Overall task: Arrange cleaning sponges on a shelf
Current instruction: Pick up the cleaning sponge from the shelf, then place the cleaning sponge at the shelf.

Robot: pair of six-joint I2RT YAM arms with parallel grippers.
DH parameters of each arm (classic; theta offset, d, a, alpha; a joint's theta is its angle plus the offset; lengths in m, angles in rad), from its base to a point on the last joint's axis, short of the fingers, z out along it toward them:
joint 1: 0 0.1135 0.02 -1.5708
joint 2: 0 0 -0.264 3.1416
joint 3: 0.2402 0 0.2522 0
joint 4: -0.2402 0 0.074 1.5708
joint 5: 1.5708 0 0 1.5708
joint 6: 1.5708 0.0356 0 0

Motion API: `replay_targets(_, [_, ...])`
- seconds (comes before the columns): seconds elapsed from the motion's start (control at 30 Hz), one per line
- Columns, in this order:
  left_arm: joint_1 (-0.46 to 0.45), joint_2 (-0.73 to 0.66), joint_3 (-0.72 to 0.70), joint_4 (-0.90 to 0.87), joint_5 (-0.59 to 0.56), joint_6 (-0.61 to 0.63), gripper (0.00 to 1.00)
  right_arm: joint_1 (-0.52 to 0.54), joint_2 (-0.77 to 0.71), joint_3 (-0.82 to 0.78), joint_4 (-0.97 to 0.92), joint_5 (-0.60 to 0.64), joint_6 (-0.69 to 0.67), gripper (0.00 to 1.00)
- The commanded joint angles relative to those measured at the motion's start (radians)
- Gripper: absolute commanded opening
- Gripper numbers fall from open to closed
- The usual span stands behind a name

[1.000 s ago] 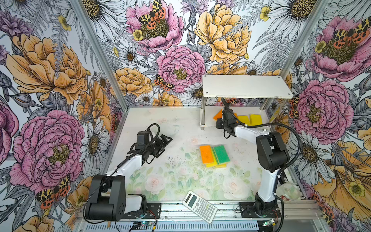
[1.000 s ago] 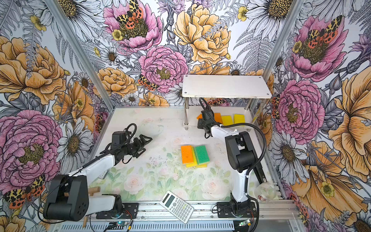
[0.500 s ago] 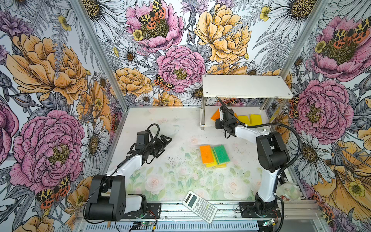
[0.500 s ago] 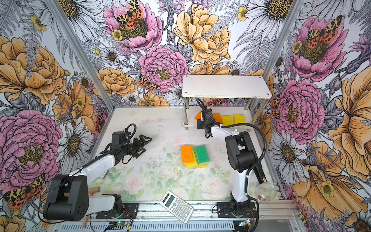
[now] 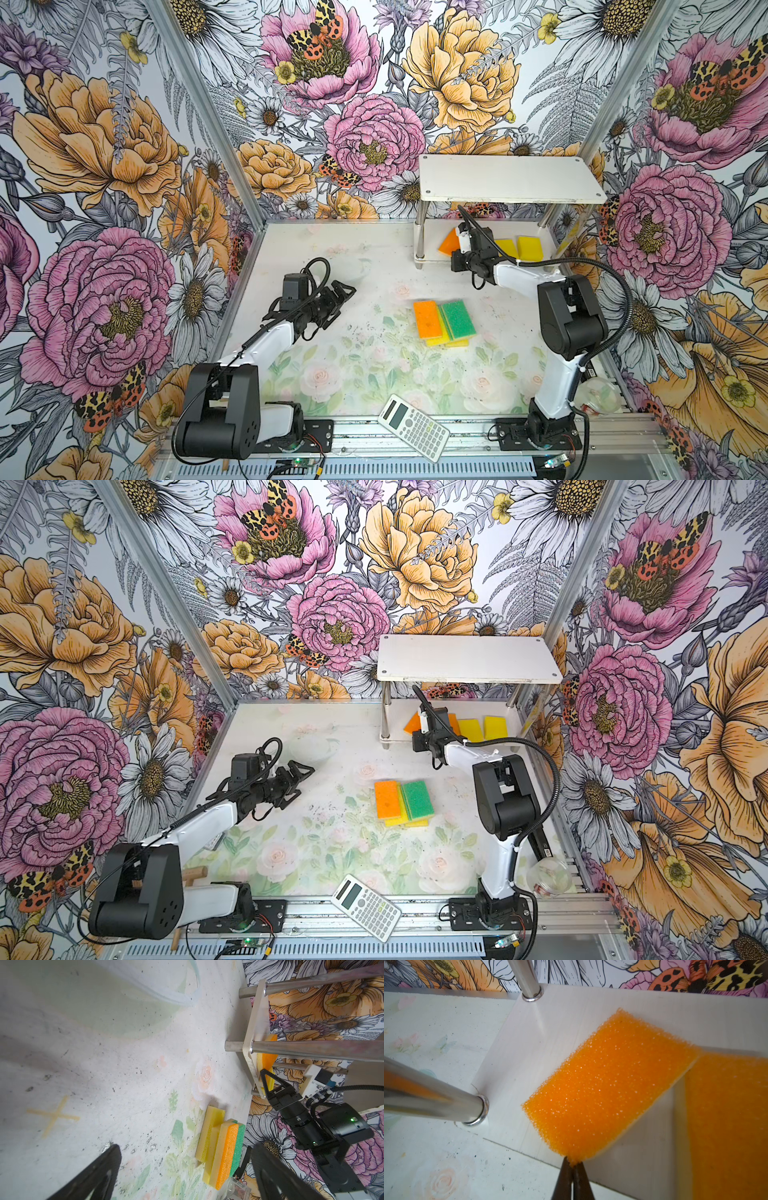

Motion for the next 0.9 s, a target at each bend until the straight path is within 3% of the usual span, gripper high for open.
replay_targets(0.0, [0.008,-0.016,-0.007,-0.003,-0.003,0.025,0.99,-0.008,-0.065,-0.017,0.001,-0.031,-0.030,0.00])
replay_targets(0.57, [0.008,-0.005,-0.007,0.001,-0.003,0.025,0.99,-0.042,-0.090,-0.016,-0.019,-0.030,-0.071,0.02])
replay_targets(0.87, [0.008,-0.005,-0.005,0.000,-0.002,0.023,0.99,-0.044,-0.092,0.003,-0.059,-0.162,-0.117,0.00])
